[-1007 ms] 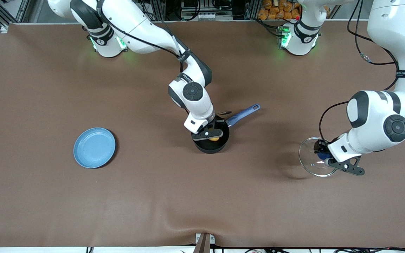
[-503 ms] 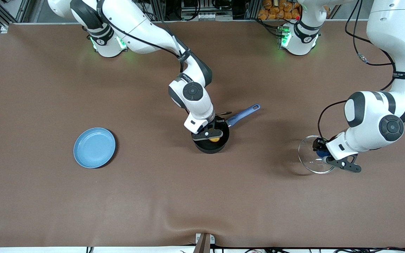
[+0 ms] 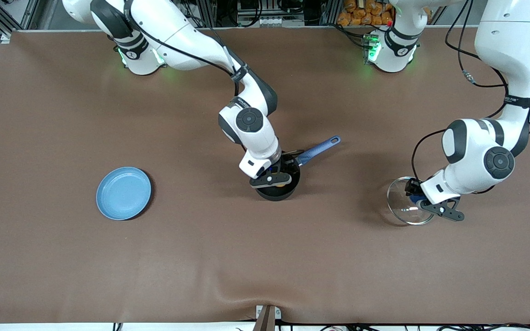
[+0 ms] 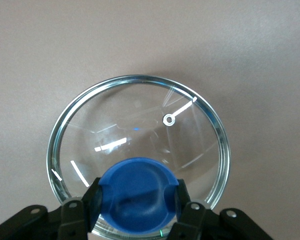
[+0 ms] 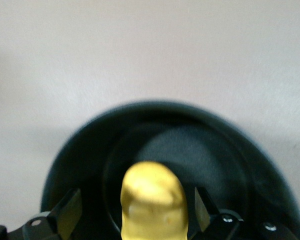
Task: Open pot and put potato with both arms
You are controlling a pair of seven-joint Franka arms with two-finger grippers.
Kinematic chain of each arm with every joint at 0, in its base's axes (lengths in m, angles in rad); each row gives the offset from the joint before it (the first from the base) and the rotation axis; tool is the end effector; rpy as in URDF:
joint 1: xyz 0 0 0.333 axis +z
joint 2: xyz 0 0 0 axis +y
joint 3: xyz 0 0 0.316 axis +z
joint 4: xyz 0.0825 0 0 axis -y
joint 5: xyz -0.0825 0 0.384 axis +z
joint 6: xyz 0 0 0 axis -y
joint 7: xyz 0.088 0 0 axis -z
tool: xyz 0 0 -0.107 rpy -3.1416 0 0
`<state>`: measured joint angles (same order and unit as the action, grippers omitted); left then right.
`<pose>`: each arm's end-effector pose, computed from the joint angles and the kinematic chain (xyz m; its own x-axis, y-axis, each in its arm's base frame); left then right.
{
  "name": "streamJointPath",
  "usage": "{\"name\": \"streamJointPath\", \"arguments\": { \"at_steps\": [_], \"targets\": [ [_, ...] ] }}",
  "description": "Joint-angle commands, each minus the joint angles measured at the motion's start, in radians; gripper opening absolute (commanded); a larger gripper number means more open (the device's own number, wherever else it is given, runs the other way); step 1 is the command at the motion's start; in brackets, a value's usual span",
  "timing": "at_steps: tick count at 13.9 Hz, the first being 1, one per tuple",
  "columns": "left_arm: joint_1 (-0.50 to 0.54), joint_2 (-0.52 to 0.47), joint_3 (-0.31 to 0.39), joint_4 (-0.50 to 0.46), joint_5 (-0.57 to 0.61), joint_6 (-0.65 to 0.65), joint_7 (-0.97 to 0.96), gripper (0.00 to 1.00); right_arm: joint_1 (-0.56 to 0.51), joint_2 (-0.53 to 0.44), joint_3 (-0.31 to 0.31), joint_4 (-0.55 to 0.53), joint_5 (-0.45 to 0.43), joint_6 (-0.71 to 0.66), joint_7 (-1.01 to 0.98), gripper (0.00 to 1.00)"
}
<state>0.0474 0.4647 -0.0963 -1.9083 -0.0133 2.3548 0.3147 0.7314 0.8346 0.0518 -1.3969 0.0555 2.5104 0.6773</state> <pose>0.6272 -0.0280 0.2525 0.9413 -0.3376 0.0003 -0.3371 -0.9399 0.0550 0.5435 0.5276 0.2355 0.9866 0.0233 0.1613 0.0614 -0.9700 -0.2351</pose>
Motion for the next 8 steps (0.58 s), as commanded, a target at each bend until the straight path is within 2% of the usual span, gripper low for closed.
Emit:
{"name": "streamJointPath", "arguments": {
  "at_steps": [1,4,6,7,8],
  "targets": [
    [0.043,-0.018,-0.01,-0.027,0.0,0.018,0.052,0.0,-0.044,-0.034,0.014,0.016,-0.011,-0.042,0.008,1.0],
    [0.057,0.009,-0.01,-0.029,0.0,0.018,0.07,0.0,-0.101,-0.089,0.023,0.065,-0.01,-0.197,0.008,1.0],
    [0.057,0.02,-0.01,-0.026,-0.007,0.018,0.07,0.26,-0.144,-0.126,0.023,0.096,-0.01,-0.304,-0.008,1.0],
    [0.055,0.022,-0.01,-0.023,-0.007,0.018,0.069,0.46,-0.164,-0.156,0.019,0.098,-0.008,-0.346,-0.054,1.0],
    [0.057,0.026,-0.01,-0.018,-0.014,0.018,0.057,0.89,-0.196,-0.193,0.017,0.09,-0.006,-0.379,-0.108,1.0]
  ]
}}
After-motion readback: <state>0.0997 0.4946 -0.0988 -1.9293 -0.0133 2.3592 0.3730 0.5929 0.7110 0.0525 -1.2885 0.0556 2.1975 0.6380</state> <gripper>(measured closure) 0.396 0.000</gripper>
